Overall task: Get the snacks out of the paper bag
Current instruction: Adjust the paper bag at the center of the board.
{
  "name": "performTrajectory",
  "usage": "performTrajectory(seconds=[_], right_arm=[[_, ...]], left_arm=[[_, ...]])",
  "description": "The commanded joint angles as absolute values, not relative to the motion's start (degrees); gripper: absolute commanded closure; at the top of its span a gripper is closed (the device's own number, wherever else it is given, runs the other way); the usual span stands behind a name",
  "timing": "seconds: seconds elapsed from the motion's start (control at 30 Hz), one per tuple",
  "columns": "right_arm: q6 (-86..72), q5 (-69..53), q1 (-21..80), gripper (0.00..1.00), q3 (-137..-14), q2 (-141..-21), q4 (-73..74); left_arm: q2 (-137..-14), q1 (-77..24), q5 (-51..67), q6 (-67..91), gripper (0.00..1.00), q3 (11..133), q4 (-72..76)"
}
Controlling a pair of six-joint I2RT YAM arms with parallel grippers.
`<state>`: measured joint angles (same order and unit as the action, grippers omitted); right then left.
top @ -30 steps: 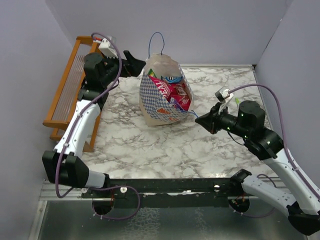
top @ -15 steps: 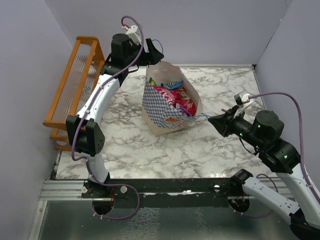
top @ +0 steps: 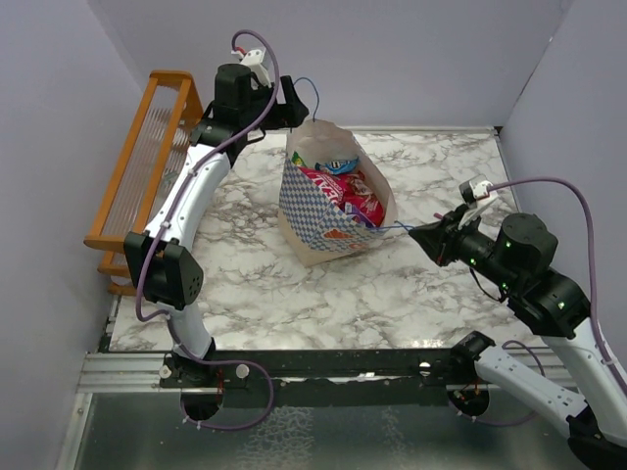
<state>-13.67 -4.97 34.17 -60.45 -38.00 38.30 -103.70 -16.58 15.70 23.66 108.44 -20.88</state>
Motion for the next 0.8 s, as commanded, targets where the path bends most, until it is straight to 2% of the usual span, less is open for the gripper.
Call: performTrajectory(seconds=[0.0, 0.1, 0.23, 0.4, 0.63, 0.77], right_arm=[[-13.29, -4.84, 34.54, 0.91, -63.71, -37.5, 37.61], [-14.04, -5.6, 34.54, 0.91, -63.84, -36.87, 37.25], [-14.57, -6.32, 34.54, 0.91, -64.02, -36.31, 37.04], [-14.96, -6.5, 34.54, 0.91, -65.1, -35.92, 38.05], [-15.31, -6.72, 34.54, 0.9, -65.11, -35.86, 38.14], [-15.98, -7.28, 34.54, 0.9, -65.92, -36.29, 38.61]], left_arm=[[-103.07, -16.35, 8.31, 19.95, 0.12, 111.19, -20.31], [-108.41, -16.22, 10.28, 21.01, 0.18, 118.52, -23.1], [-114.66, -16.34, 13.65, 22.19, 0.37, 127.71, -26.66], [-114.29, -16.35, 12.35, 22.48, 0.42, 124.06, -22.27], [-119.14, -16.43, 19.69, 24.36, 0.51, 126.91, -17.87], [-122.6, -16.43, 20.98, 25.33, 0.63, 132.01, -18.42]])
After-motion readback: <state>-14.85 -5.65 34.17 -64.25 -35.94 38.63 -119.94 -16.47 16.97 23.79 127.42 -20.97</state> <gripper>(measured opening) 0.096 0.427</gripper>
